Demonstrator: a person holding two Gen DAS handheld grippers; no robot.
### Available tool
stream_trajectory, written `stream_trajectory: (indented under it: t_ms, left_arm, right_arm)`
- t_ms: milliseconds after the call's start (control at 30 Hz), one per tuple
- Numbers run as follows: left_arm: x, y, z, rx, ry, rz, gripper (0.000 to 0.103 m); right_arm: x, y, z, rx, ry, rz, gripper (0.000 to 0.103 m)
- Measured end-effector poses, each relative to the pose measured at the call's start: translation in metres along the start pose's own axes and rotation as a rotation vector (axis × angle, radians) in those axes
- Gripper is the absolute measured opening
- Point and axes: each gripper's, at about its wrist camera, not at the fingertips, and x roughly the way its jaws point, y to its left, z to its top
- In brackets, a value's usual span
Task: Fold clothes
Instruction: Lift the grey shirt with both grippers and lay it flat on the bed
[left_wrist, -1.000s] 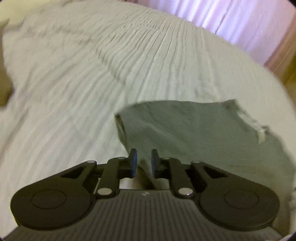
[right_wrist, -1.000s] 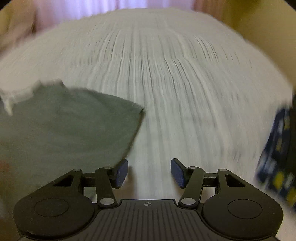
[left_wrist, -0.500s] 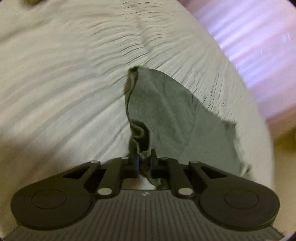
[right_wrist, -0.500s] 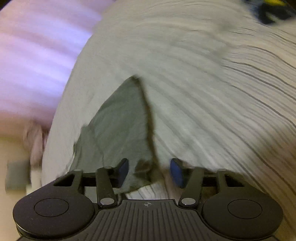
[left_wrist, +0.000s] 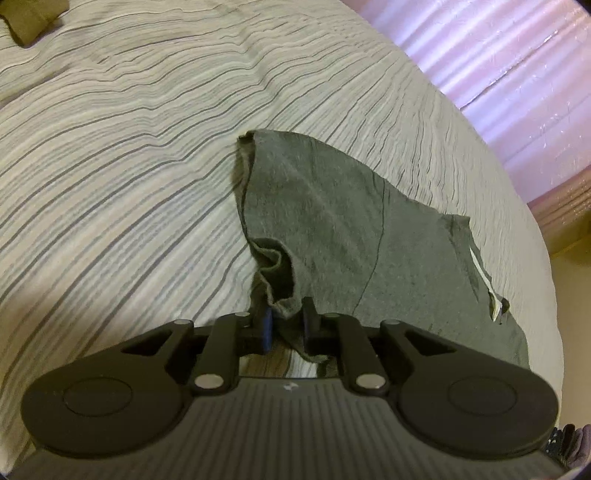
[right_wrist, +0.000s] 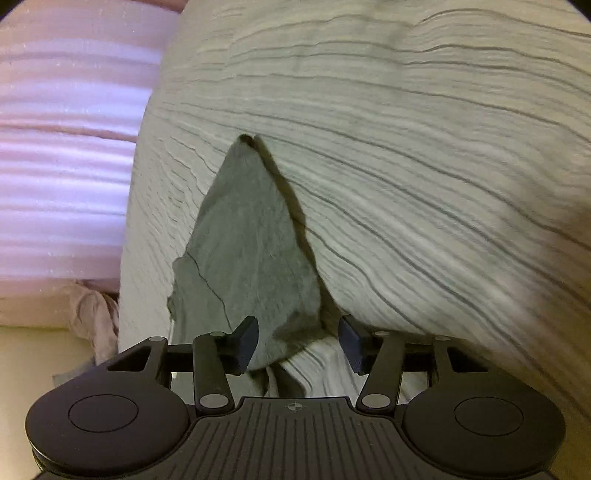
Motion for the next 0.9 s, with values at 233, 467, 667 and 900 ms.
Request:
stream_trajectory:
  t_ms: [233, 467, 667, 900]
  left_arm:
    - [0.007, -0.009, 0.009, 0.219, 0.001, 0.073, 0.008]
    - [0.005, -0.053, -0.019, 0.63, -0.043, 0.272, 0.02]
    - [-0.066, -0.006, -0.053, 0.336, 0.048, 0.146, 0.025]
    - [-0.145, 0.051, -0.125, 0.167, 0.3, -0.02, 0.026]
  right_arm:
    - [-0.01, 0.028, 0.002, -0.427, -0.139, -0.247, 0.0]
    - [-0.021, 0.042, -0.012, -0.67, -0.144, -0.352, 0.002]
    - [-0.076, 0.019, -0.057, -0.551, -0.023, -0.219, 0.075]
    - [-0.151, -0.045, -0.116, -0.407, 0.213, -0.109, 0.075]
